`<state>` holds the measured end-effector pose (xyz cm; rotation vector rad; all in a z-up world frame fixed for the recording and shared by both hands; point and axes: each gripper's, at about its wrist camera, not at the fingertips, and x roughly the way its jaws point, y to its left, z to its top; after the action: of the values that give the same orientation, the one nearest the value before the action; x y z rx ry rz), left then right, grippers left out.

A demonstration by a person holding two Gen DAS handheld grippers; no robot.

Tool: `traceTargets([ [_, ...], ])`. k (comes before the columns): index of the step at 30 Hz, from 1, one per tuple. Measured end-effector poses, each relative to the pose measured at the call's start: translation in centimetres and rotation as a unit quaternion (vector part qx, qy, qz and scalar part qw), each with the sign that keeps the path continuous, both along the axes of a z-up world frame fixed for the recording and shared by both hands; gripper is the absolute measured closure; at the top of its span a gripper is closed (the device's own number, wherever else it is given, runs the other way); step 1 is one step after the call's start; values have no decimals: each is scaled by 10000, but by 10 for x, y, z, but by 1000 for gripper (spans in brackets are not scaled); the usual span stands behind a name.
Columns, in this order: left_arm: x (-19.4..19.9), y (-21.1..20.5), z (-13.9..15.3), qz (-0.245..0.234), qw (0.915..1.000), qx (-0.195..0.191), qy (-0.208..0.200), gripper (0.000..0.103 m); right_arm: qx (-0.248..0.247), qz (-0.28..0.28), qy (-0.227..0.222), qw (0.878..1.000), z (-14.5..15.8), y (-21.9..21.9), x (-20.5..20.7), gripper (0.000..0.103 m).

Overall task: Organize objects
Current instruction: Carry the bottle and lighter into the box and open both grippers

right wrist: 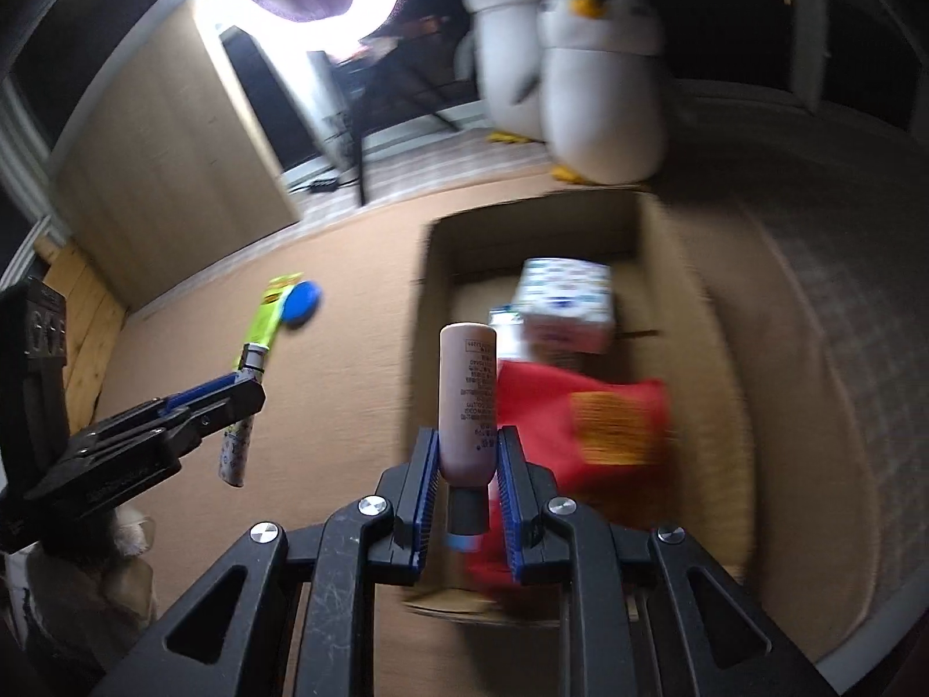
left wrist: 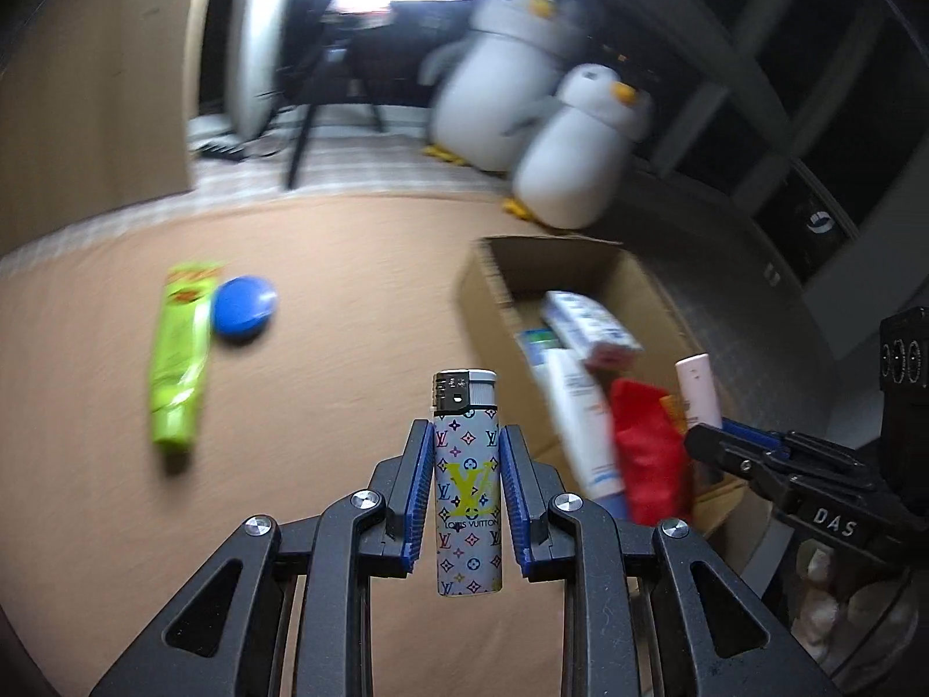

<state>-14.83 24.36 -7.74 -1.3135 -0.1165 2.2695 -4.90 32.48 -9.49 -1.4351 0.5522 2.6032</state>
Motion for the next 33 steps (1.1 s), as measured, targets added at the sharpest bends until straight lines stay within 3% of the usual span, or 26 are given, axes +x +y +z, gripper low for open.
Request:
traceTargets([
  [8, -13, 75, -10, -411, 9991, -28, -132, 78, 46, -340, -117, 9993, -10, 44, 14, 85],
  [15, -19, 102, -20, -458, 9987, -110, -191, 78, 75, -341, -178, 9992, -15, 58, 16, 85],
  [19, -21, 101, -19, -454, 9987, -99, -192, 77, 90, -295, -187, 9994, -16, 58, 17, 85],
  [22, -25, 97, -18, -437, 9988, -30, -231, 67, 106, -257, -175, 9995, -15, 57, 16, 80],
  [25, -26, 90, -16, -416, 9989, -11, -207, 67, 128, -258, -138, 9995, -12, 55, 15, 74],
  [33, -29, 50, -9, -219, 9997, 6, -88, 67, -12, -342, -57, 9994, -7, 52, 15, 70],
])
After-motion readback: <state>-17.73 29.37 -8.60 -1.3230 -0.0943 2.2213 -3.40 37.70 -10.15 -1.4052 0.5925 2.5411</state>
